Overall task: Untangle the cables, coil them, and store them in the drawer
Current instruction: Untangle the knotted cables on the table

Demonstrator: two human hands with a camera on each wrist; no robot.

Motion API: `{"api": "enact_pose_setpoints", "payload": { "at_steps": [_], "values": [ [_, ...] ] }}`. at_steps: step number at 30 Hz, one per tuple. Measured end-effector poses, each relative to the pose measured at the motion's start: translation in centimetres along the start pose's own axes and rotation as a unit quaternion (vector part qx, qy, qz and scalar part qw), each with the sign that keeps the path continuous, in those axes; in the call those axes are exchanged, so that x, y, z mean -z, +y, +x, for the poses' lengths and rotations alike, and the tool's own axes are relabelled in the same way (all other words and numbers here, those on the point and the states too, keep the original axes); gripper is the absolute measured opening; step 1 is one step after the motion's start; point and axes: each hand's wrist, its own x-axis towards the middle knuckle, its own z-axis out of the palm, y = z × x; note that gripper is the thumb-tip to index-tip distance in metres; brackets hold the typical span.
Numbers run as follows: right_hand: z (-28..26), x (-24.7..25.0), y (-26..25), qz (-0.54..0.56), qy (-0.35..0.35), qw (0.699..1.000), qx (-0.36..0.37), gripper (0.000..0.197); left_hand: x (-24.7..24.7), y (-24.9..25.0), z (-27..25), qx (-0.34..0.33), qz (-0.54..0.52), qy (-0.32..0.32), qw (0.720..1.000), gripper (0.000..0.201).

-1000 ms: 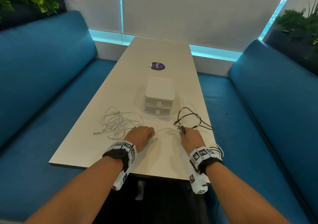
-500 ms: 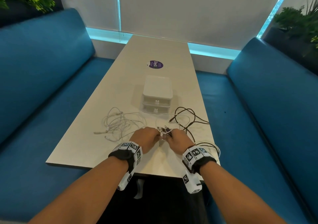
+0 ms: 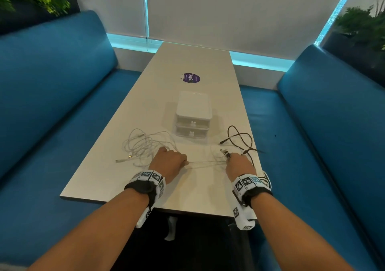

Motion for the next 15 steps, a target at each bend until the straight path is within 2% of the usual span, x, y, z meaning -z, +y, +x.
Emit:
{"api": "enact_pose_setpoints", "payload": {
  "at_steps": [5, 9, 13, 15],
  "values": [
    [-0.3, -0.4, -0.3, 0.065, 0.027, 0.997, 0.035, 0.028, -0.1, 0.6, 0.2, 0.014, -0.031, -0.017, 0.999, 0.030],
    [-0.8, -0.5, -0.4, 0.166, 0.045, 0.982, 0.078, 0.031, -0.1, 1.5, 0.4, 0.031, -0.064, -0.037, 0.997, 0.030],
    [-1.7, -1.0, -1.7, 0.195, -0.044, 0.966, 0.165, 0.024, 0.2, 3.4, 0.8, -0.004, -0.082, -0.047, 0.996, 0.027],
    [-2.0, -1.3, -2.0, 0.188, -0.065, 0.964, 0.176, 0.023, 0.4, 4.2, 0.9, -0.002, -0.102, -0.050, 0.994, 0.026]
  ]
}}
